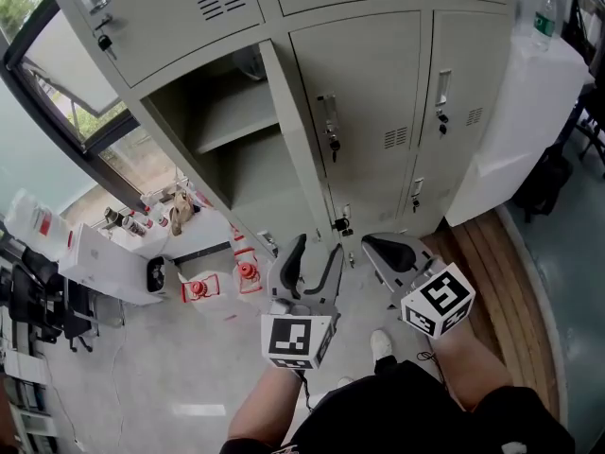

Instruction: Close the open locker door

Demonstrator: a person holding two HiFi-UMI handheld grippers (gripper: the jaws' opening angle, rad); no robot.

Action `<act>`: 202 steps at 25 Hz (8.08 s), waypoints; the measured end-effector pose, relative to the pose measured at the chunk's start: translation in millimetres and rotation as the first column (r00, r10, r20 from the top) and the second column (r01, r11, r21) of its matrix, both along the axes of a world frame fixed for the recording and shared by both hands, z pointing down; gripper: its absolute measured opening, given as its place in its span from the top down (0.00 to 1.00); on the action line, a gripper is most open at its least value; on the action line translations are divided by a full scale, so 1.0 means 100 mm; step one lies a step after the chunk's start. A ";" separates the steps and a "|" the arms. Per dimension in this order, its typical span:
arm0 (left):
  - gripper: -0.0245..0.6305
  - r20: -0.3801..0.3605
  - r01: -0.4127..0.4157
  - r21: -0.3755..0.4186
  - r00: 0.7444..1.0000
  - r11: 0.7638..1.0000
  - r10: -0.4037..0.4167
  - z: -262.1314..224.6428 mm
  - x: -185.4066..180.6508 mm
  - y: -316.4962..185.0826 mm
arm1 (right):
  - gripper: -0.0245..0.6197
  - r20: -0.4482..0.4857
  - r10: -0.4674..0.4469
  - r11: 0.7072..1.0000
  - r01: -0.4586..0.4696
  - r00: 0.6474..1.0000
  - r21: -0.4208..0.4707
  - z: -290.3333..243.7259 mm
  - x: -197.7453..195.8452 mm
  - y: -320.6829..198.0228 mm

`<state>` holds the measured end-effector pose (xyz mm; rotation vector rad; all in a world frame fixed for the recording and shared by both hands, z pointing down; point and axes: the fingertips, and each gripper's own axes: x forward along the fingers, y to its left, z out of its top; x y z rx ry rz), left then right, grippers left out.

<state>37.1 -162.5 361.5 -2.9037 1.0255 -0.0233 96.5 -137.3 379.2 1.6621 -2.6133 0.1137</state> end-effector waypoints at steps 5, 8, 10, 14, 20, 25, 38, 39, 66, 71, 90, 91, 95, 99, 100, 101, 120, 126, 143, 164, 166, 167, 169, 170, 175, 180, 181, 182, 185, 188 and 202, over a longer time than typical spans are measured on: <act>0.64 0.005 0.007 0.028 1.000 1.000 -0.007 -0.11 0.11 -0.13 | 0.88 -0.001 -0.011 1.000 0.011 1.000 0.000 -0.01 0.03 -0.13; 0.64 -0.004 0.019 0.027 1.000 0.999 -0.019 -0.15 0.17 -0.20 | 0.88 0.000 -0.013 1.000 0.013 1.000 0.006 -0.03 0.07 -0.19; 0.64 0.002 0.028 0.036 1.000 0.999 -0.028 -0.15 0.18 -0.25 | 0.88 0.001 -0.014 1.000 0.014 1.000 0.010 -0.05 0.09 -0.23; 0.64 0.002 0.043 0.040 0.999 0.998 -0.043 -0.16 0.19 -0.33 | 0.88 -0.001 -0.021 1.000 0.021 1.000 0.012 -0.06 0.12 -0.30; 0.64 -0.019 0.045 0.020 0.999 0.999 -0.045 -0.17 0.19 -0.36 | 0.88 -0.005 -0.047 0.999 0.047 0.999 0.016 -0.07 0.14 -0.44; 0.71 -0.007 0.105 0.026 0.994 0.994 -0.104 -0.16 0.04 -0.41 | 0.88 0.000 -0.074 0.997 0.074 0.997 0.020 -0.09 0.10 -0.60; 0.81 -0.001 0.295 0.005 0.956 0.956 -0.295 -0.12 -0.52 -0.73 | 0.88 -0.003 -0.245 0.969 0.245 0.970 0.019 -0.11 -0.36 -0.92; 0.81 -0.004 0.305 0.001 0.952 0.952 -0.305 -0.12 -0.54 -0.75 | 0.88 -0.005 -0.255 0.967 0.255 0.967 0.019 -0.12 -0.39 -0.94; 0.74 0.001 0.599 0.003 0.801 0.801 -0.599 -0.11 -1.06 -1.08 | 0.88 0.019 -0.451 0.893 0.451 0.892 0.019 -0.15 -0.66 -1.29; 0.73 0.019 0.640 0.015 0.768 0.768 -0.641 -0.11 -1.15 -1.17 | 0.88 0.044 -0.457 0.889 0.457 0.888 0.017 -0.14 -0.67 -1.34; 0.72 0.033 0.633 0.027 0.773 0.774 -0.634 -0.10 -1.48 -1.78 | 0.88 0.028 -0.403 0.915 0.403 0.915 0.013 -0.18 -0.88 -1.80; 0.72 0.032 0.632 0.026 0.774 0.775 -0.632 -0.09 -1.49 -1.82 | 0.88 0.026 -0.399 0.917 0.399 0.916 0.012 -0.18 -0.89 -1.83; 0.71 0.027 0.623 0.027 0.781 0.781 -0.624 -0.10 -1.54 -1.97 | 0.88 0.024 -0.383 0.924 0.383 0.923 0.008 -0.19 -0.94 -1.94; 0.70 0.022 0.624 0.033 0.781 0.781 -0.624 -0.11 -1.60 -2.11 | 0.88 0.027 -0.374 0.927 0.374 0.927 0.002 -0.18 -1.01 -2.04; 0.70 0.019 0.625 0.034 0.780 0.780 -0.625 -0.11 -1.62 -2.15 | 0.88 0.028 -0.372 0.928 0.372 0.928 0.001 -0.17 -1.03 -2.07; 0.69 0.016 0.625 0.035 0.780 0.780 -0.626 -0.12 -1.63 -2.19 | 0.88 0.031 -0.369 0.929 0.369 0.929 0.001 -0.17 -1.04 -2.09; 0.65 0.014 0.605 0.049 0.795 0.794 -0.607 -0.11 -1.70 -2.72 | 0.88 0.052 -0.320 0.947 0.321 0.946 -0.017 -0.07 -1.17 -2.45; 0.65 0.014 0.603 0.044 0.797 0.796 -0.604 -0.11 -1.69 -2.82 | 0.88 0.053 -0.309 0.951 0.310 0.950 -0.012 -0.09 -1.19 -2.51; 0.63 0.002 0.674 0.067 0.737 0.735 -0.676 -0.11 -1.68 -2.95 | 0.88 0.051 -0.283 0.959 0.284 0.958 -0.021 -0.05 -1.18 -2.61; 0.60 0.025 0.658 0.068 0.750 0.750 -0.660 -0.10 -1.66 -2.77 | 0.88 0.065 -0.312 0.949 0.314 0.948 -0.027 -0.06 -1.16 -2.49; 0.60 0.031 0.660 0.067 0.748 0.748 -0.663 -0.09 -1.66 -2.69 | 0.88 0.065 -0.323 0.945 0.325 0.944 -0.027 -0.06 -1.17 -2.44; 0.60 0.033 0.662 0.067 0.747 0.747 -0.664 -0.09 -1.65 -2.65 | 0.88 0.066 -0.330 0.943 0.332 0.942 -0.027 -0.07 -1.18 -2.40; 0.60 0.036 0.665 0.067 0.743 0.744 -0.668 -0.08 -1.65 -2.56 | 0.88 0.064 -0.344 0.938 0.346 0.937 -0.024 -0.07 -1.18 -2.33; 0.60 0.038 0.667 0.067 0.742 0.742 -0.670 -0.08 -1.64 -2.51 | 0.88 0.063 -0.351 0.935 0.353 0.934 -0.022 -0.07 -1.18 -2.30; 0.60 0.043 0.674 0.061 0.735 0.736 -0.677 -0.07 -1.58 -2.25 | 0.88 0.058 -0.377 0.925 0.379 0.924 -0.016 -0.10 -1.14 -2.08; 0.60 0.041 0.678 0.062 0.731 0.732 -0.681 -0.10 -1.47 -1.98 | 0.88 0.050 -0.392 0.920 0.393 0.919 -0.008 -0.14 -1.04 -1.84; 0.60 0.040 0.679 0.063 0.731 0.731 -0.682 -0.11 -1.45 -1.92 | 0.88 0.047 -0.395 0.918 0.396 0.917 -0.005 -0.16 -1.02 -1.79; 0.60 0.040 0.679 0.064 0.730 0.731 -0.682 -0.11 -1.42 -1.86 | 0.88 0.045 -0.399 0.917 0.399 0.916 -0.002 -0.17 -1.01 -1.73; 0.60 0.047 0.679 0.064 0.730 0.731 -0.682 -0.12 -1.35 -1.67 | 0.88 0.041 -0.409 0.912 0.409 0.912 0.000 -0.19 -0.95 -1.57; 0.60 0.056 0.685 0.060 0.724 0.726 -0.687 -0.11 -1.31 -1.49 | 0.88 0.043 -0.421 0.907 0.422 0.906 0.000 -0.20 -0.91 -1.43; 0.71 0.085 0.673 0.004 0.737 0.740 -0.671 0.07 -1.27 -0.93 | 0.88 0.070 -0.476 0.877 0.479 0.877 -0.045 0.06 -0.99 -1.01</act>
